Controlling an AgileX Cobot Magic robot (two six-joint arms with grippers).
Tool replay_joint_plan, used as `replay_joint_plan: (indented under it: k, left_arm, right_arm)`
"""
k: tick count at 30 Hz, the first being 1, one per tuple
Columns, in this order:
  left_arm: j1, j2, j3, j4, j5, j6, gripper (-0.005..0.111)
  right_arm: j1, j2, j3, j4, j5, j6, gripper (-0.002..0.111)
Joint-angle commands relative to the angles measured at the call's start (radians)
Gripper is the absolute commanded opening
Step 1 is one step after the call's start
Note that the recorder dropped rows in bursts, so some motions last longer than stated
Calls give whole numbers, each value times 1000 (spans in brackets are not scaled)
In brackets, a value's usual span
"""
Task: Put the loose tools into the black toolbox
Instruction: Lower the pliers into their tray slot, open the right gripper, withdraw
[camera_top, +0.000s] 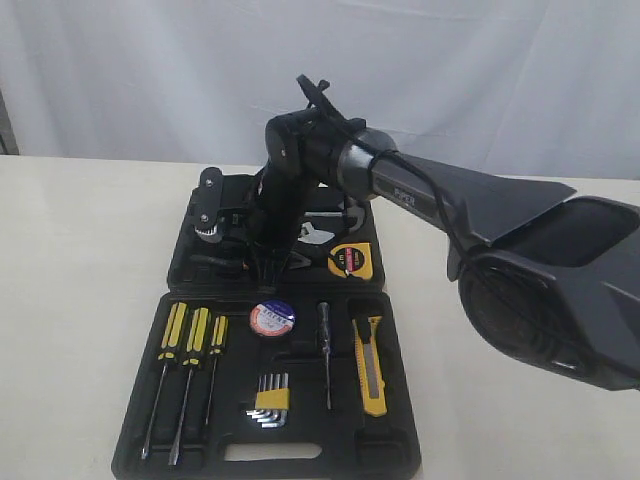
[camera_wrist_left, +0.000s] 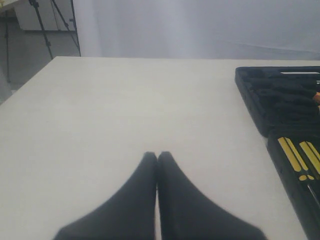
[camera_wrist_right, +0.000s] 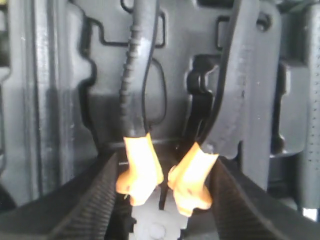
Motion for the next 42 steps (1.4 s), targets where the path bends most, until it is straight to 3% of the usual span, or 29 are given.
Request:
replay_joint_plan:
  k: [1, 8, 14, 21, 22, 24, 25, 27, 34, 36, 38, 41, 42]
  left_arm:
    - [-5, -1, 3, -10, -10, -2, 0]
    - [-5, -1, 3, -10, -10, -2, 0]
    - [-5, -1, 3, -10, -10, -2, 0]
    - [-5, -1, 3, -10, -10, -2, 0]
    - [-5, -1, 3, -10, -10, -2, 0]
    - [-5, -1, 3, -10, -10, -2, 0]
    - [-5, -1, 3, -10, -10, -2, 0]
    - [-5, -1, 3, -10, -10, -2, 0]
    - [-5, -1, 3, -10, -10, -2, 0]
    - [-5, -1, 3, -10, -10, -2, 0]
    - [-5, -1, 3, -10, -10, -2, 0]
    - [-5, -1, 3, -10, -10, -2, 0]
    - [-5, -1, 3, -10, -10, -2, 0]
  right_arm:
    - [-4, 4, -2, 2, -4, 6, -1]
    - [-4, 6, -2, 2, 5, -1, 0]
    - [-29, 6, -2, 2, 59, -208, 0]
    - [-31, 10, -2, 10, 58, -221, 2]
    - [-31, 10, -2, 10, 58, -221, 6]
    - [-31, 10, -2, 10, 58, -221, 30]
    - [-31, 10, -2, 10, 58, -221, 51]
    - [-31, 10, -2, 8, 54, -221, 64]
    - [-31, 6, -2, 16, 58, -159, 64]
    - [-31, -9, -2, -10, 70, -104, 59]
    - [-38, -28, -2, -37, 87, -81, 43]
    - [-84, -66, -2, 6, 128, -3, 4]
    - [-98, -69, -2, 27, 142, -1, -1]
